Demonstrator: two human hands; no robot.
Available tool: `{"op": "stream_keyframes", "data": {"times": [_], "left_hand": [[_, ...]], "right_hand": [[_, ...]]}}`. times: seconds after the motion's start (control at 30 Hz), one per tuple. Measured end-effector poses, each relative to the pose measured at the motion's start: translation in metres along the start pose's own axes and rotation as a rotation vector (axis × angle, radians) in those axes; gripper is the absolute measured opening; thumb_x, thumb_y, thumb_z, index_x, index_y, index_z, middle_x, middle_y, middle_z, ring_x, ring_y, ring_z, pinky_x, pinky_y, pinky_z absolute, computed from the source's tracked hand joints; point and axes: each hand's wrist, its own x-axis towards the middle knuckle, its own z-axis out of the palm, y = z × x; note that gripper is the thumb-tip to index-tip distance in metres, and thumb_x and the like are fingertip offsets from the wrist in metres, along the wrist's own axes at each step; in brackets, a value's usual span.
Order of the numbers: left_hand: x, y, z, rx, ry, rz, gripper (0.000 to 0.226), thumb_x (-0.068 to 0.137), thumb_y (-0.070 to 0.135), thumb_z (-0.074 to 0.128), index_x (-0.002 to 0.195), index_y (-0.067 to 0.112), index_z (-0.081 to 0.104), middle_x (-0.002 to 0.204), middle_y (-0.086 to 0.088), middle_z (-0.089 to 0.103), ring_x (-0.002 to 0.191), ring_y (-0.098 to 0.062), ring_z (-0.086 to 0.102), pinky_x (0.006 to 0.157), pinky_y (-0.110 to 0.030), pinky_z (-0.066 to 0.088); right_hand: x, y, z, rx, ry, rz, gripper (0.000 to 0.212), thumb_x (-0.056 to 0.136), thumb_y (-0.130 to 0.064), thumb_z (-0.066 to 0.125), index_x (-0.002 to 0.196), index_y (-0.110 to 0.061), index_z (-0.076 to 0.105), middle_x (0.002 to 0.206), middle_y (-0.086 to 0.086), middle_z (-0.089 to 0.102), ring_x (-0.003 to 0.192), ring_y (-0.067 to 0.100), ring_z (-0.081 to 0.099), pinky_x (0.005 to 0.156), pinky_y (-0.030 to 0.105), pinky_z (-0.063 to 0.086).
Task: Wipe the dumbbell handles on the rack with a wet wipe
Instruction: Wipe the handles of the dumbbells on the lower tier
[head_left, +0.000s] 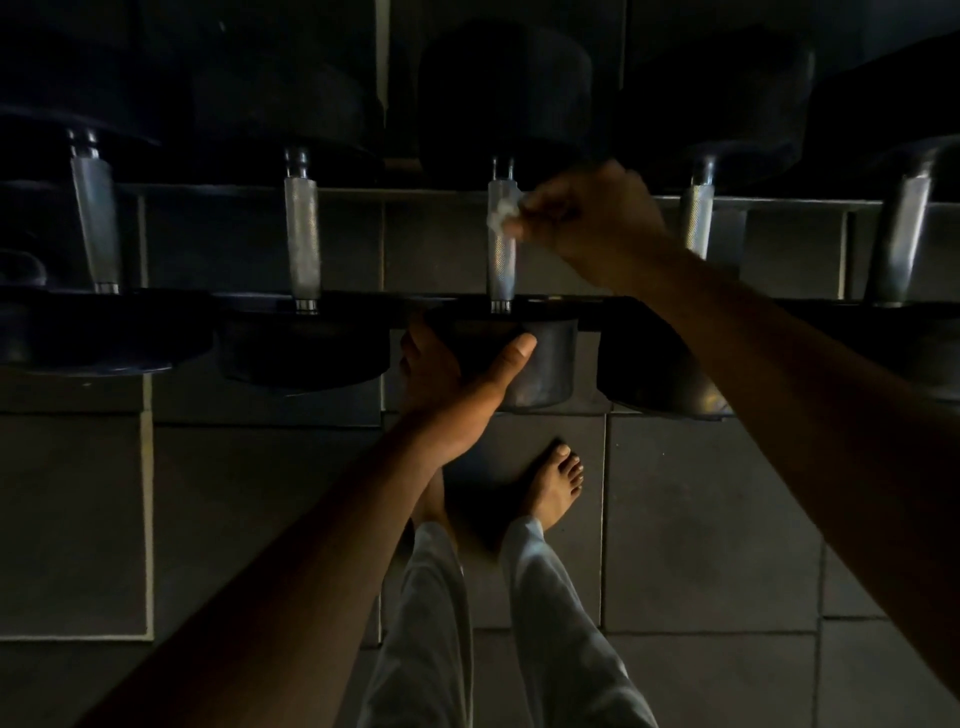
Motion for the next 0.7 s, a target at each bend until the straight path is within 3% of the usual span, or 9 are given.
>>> {"op": "stream_keyframes", "data": {"times": [0.03,0.1,0.17,0.27,0.4,0.5,0.7], "left_hand": [[0.000,0.000,0.001,-0.006,0.005,0.005,0.137,0.055,0.094,0.068,0.166,0.035,0.013,0.164,0.002,0.027,0.153,-0.028,0.028,0.122,-0.056,0.038],[0.001,-0.002,0.002,-0.031,0.018,0.007,0.136,0.055,0.093,0.070,0.165,0.037,0.012,0.164,0.003,0.027,0.153,-0.029,0.029,0.120,-0.059,0.041],[0.002,-0.004,0.003,-0.040,0.022,0.000,0.139,0.054,0.094,0.071,0.165,0.038,0.010,0.164,0.003,0.026,0.153,-0.029,0.030,0.119,-0.061,0.041],[0.002,-0.004,0.003,-0.047,0.013,-0.009,0.143,0.051,0.099,0.069,0.166,0.039,0.008,0.166,0.003,0.026,0.153,-0.029,0.030,0.118,-0.060,0.043],[0.002,-0.005,-0.001,-0.067,-0.013,0.009,0.136,0.054,0.095,0.070,0.164,0.040,0.011,0.167,0.000,0.024,0.153,-0.028,0.029,0.119,-0.058,0.041],[0.004,-0.011,-0.002,-0.127,-0.048,0.005,0.135,0.054,0.095,0.073,0.164,0.044,0.013,0.167,0.003,0.023,0.154,-0.027,0.027,0.118,-0.055,0.040],[0.014,-0.018,0.001,-0.240,-0.005,0.024,0.125,0.052,0.092,0.082,0.153,0.032,0.041,0.151,0.000,0.047,0.140,-0.025,0.048,0.112,-0.052,0.051]], "right_hand": [[0.004,-0.007,-0.001,-0.025,0.056,-0.089,0.031,0.091,-0.048,0.072,0.109,-0.024,0.077,0.102,-0.012,0.073,0.089,-0.003,0.067,0.084,0.017,0.053],[0.016,-0.017,-0.001,-0.185,0.087,-0.233,0.033,0.095,-0.051,0.064,0.118,-0.030,0.074,0.113,-0.008,0.074,0.101,0.006,0.069,0.093,0.031,0.055],[0.027,-0.023,0.001,-0.544,0.018,-0.308,0.035,0.103,-0.051,0.051,0.128,-0.034,0.068,0.120,0.001,0.072,0.108,0.023,0.067,0.094,0.041,0.053],[0.034,-0.027,0.007,-0.876,-0.070,-0.368,0.037,0.108,-0.044,0.044,0.141,-0.033,0.058,0.125,0.009,0.068,0.109,0.033,0.065,0.088,0.041,0.050],[0.040,-0.031,0.012,-0.926,-0.066,-0.397,0.032,0.105,-0.036,0.055,0.137,-0.036,0.059,0.117,0.009,0.070,0.103,0.034,0.067,0.082,0.040,0.051],[0.039,-0.030,0.013,-0.921,-0.082,-0.426,0.032,0.106,-0.037,0.050,0.138,-0.036,0.058,0.115,0.008,0.071,0.101,0.035,0.068,0.079,0.040,0.051],[0.035,-0.030,0.012,-0.864,-0.223,-0.486,0.033,0.107,-0.035,0.043,0.133,-0.023,0.059,0.129,0.006,0.066,0.110,0.036,0.065,0.089,0.048,0.055]]}}
